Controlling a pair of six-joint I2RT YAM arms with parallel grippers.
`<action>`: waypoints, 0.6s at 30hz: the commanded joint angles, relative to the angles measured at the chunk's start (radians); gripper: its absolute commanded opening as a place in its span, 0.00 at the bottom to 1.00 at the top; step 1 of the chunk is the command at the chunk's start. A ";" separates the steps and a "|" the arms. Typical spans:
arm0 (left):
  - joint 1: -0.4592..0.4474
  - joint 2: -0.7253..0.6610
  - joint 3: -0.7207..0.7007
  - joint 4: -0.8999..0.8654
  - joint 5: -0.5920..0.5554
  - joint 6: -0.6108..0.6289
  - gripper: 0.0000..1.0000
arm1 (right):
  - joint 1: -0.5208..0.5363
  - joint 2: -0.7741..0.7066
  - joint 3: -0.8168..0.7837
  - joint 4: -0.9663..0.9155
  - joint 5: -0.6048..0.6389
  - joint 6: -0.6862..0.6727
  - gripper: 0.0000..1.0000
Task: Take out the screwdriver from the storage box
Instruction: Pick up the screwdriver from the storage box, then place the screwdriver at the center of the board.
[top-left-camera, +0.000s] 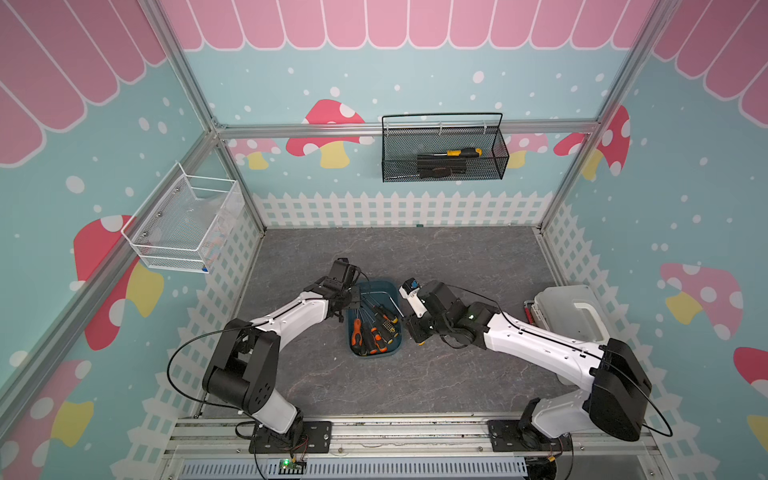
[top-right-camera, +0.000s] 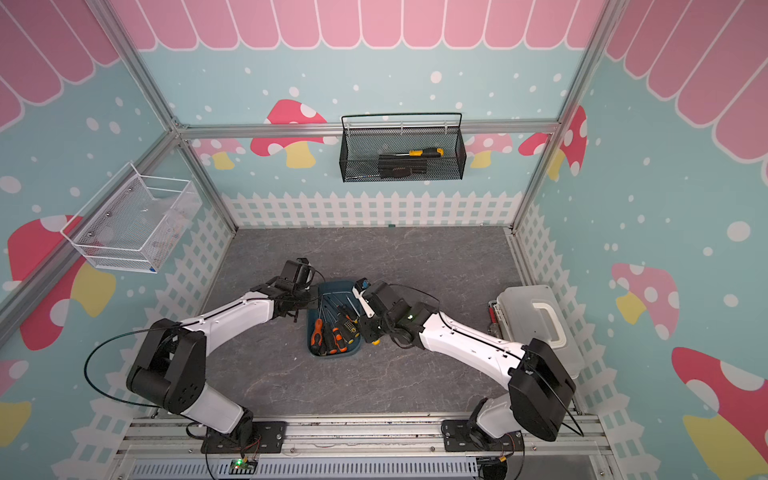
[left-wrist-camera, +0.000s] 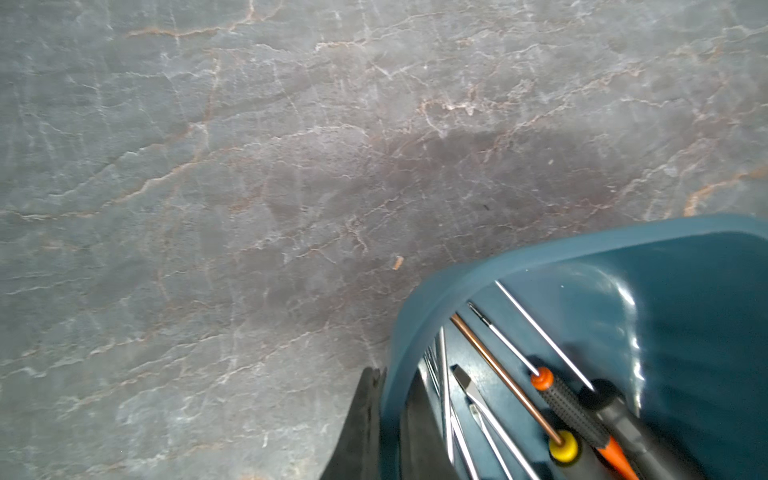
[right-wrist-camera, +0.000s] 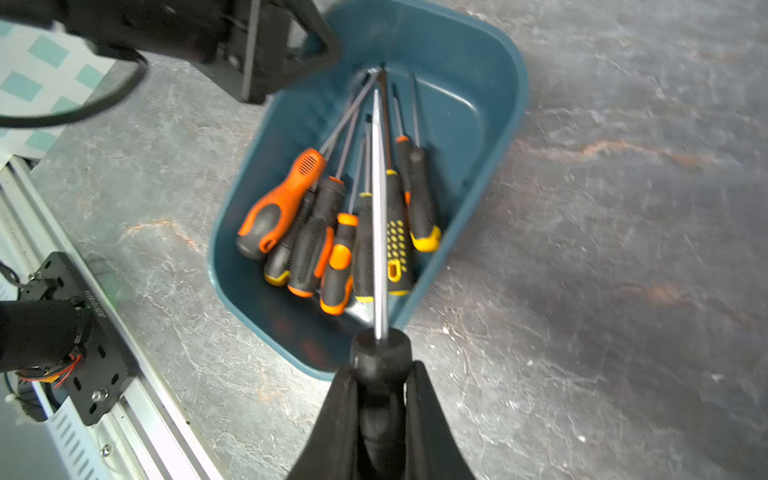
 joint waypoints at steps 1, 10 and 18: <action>0.018 -0.005 0.037 -0.006 -0.033 0.062 0.00 | -0.006 -0.020 -0.056 0.072 0.049 0.085 0.00; 0.018 -0.025 0.030 0.000 -0.008 0.057 0.00 | -0.024 0.011 -0.218 0.295 0.085 0.306 0.00; -0.005 -0.038 0.023 0.015 -0.002 0.051 0.00 | -0.041 0.100 -0.279 0.453 0.108 0.477 0.00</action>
